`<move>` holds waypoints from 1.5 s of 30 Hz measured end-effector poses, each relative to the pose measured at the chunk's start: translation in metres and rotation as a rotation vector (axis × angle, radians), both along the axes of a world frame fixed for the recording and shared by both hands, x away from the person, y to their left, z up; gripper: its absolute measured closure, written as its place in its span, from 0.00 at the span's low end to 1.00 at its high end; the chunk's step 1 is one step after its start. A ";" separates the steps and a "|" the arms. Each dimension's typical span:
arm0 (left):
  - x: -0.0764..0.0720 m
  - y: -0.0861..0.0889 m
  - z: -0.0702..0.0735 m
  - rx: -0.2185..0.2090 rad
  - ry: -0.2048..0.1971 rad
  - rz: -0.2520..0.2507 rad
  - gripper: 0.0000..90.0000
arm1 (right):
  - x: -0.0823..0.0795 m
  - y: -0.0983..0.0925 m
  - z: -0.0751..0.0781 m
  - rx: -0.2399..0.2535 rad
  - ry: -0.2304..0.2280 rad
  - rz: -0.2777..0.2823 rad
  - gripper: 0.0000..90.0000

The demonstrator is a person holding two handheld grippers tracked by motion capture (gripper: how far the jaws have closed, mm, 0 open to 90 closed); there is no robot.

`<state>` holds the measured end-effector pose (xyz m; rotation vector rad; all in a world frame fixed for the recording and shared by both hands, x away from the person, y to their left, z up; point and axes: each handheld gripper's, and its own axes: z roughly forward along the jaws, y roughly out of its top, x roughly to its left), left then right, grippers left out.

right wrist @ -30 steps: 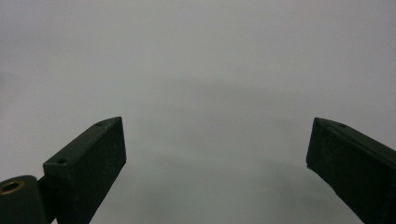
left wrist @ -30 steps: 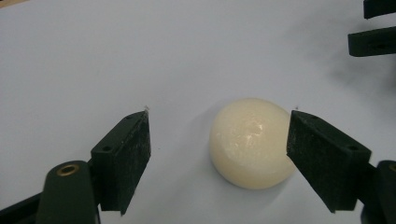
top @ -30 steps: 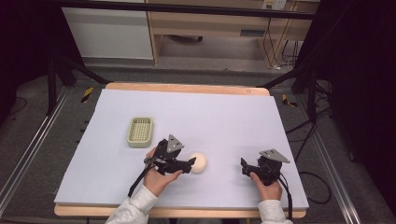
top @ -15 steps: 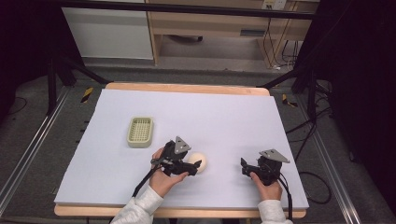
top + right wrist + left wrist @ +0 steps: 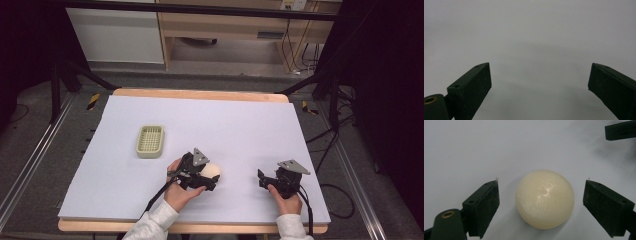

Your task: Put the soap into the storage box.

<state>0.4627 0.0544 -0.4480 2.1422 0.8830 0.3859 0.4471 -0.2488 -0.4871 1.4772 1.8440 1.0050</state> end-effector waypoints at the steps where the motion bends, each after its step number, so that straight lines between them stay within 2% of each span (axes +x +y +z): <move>1: 0.000 -0.001 0.000 0.001 0.002 0.000 0.15 | 0.000 0.000 0.000 0.000 0.000 0.000 0.06; 11: 0.003 -0.006 -0.006 0.021 0.011 0.001 0.14 | 0.000 0.000 0.000 0.000 0.000 0.000 0.06; 23: 0.007 -0.013 -0.018 0.070 0.022 0.006 0.18 | 0.000 0.000 0.000 0.003 0.000 0.001 0.06; 36: 0.009 -0.017 -0.025 0.078 0.040 -0.004 0.26 | 0.000 -0.001 0.000 0.004 0.000 0.001 0.06; 45: 0.010 -0.018 -0.026 0.075 0.048 0.003 0.27 | 0.000 -0.001 0.000 0.005 0.000 0.001 0.06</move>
